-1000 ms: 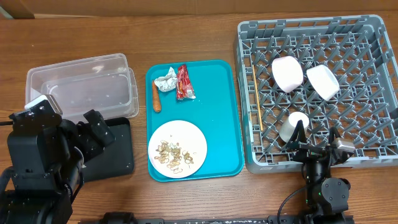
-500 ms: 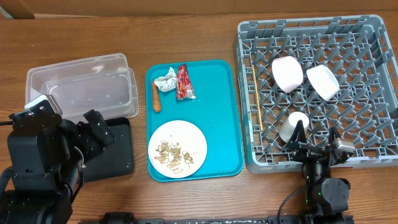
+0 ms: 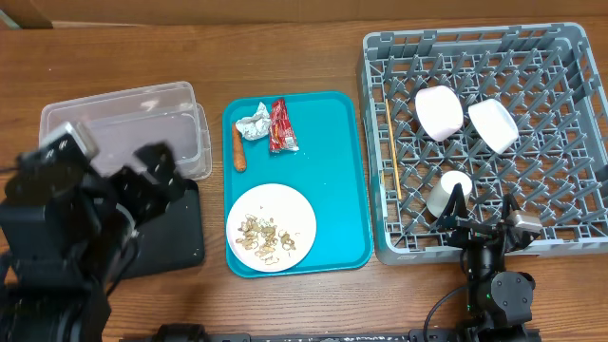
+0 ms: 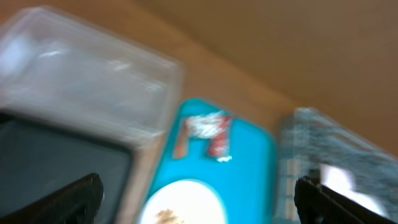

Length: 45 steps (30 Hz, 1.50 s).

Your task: Sort waste into correct bins and load items into the dishwasher

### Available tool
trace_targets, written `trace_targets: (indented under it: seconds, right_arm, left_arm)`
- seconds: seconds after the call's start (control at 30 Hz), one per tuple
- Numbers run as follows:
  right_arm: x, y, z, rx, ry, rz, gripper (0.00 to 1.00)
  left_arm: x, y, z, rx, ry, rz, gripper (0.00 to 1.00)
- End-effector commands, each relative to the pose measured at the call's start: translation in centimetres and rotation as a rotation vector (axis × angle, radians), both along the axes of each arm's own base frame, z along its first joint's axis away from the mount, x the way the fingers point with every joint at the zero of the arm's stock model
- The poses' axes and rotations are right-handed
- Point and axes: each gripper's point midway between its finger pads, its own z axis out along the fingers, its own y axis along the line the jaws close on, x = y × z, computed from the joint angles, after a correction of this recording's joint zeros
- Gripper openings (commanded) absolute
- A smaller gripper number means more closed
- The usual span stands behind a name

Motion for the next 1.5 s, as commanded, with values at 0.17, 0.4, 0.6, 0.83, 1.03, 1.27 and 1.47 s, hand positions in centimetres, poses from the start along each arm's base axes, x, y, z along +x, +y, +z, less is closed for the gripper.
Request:
trace_targets:
  seconds: [0.17, 0.4, 0.6, 0.83, 1.03, 1.27, 1.47]
  right_arm:
    - [0.0, -0.2, -0.1, 0.005, -0.009, -0.007, 1.0]
    - [0.0, -0.2, -0.1, 0.005, -0.009, -0.007, 1.0]
    - [0.0, -0.2, -0.1, 0.005, -0.009, -0.007, 1.0]
    - [0.0, -0.2, -0.1, 0.005, -0.009, -0.007, 1.0]
    - [0.0, -0.2, -0.1, 0.005, -0.009, -0.007, 1.0]
    - [0.0, -0.2, -0.1, 0.005, -0.009, -0.007, 1.0]
    - [0.0, -0.2, -0.1, 0.005, -0.009, -0.007, 1.0]
  left_arm:
    - [6.3, -7.0, -8.5, -0.018, 0.307, -0.355, 1.0]
    - [12.5, -9.6, -18.4, 0.141, 0.533, -0.355, 0.89]
    - [17.6, -9.2, -25.1, 0.308, 0.568, -0.285, 0.96]
    - [20.9, -8.0, -30.5, 0.438, 0.587, -0.266, 0.96]
    - [22.8, -8.4, -32.3, 0.435, 0.548, -0.256, 0.92]
    - [22.9, -8.6, -34.9, 0.438, 0.583, -0.267, 0.78]
    - [22.9, -9.4, -34.9, 0.401, 0.584, -0.299, 0.33]
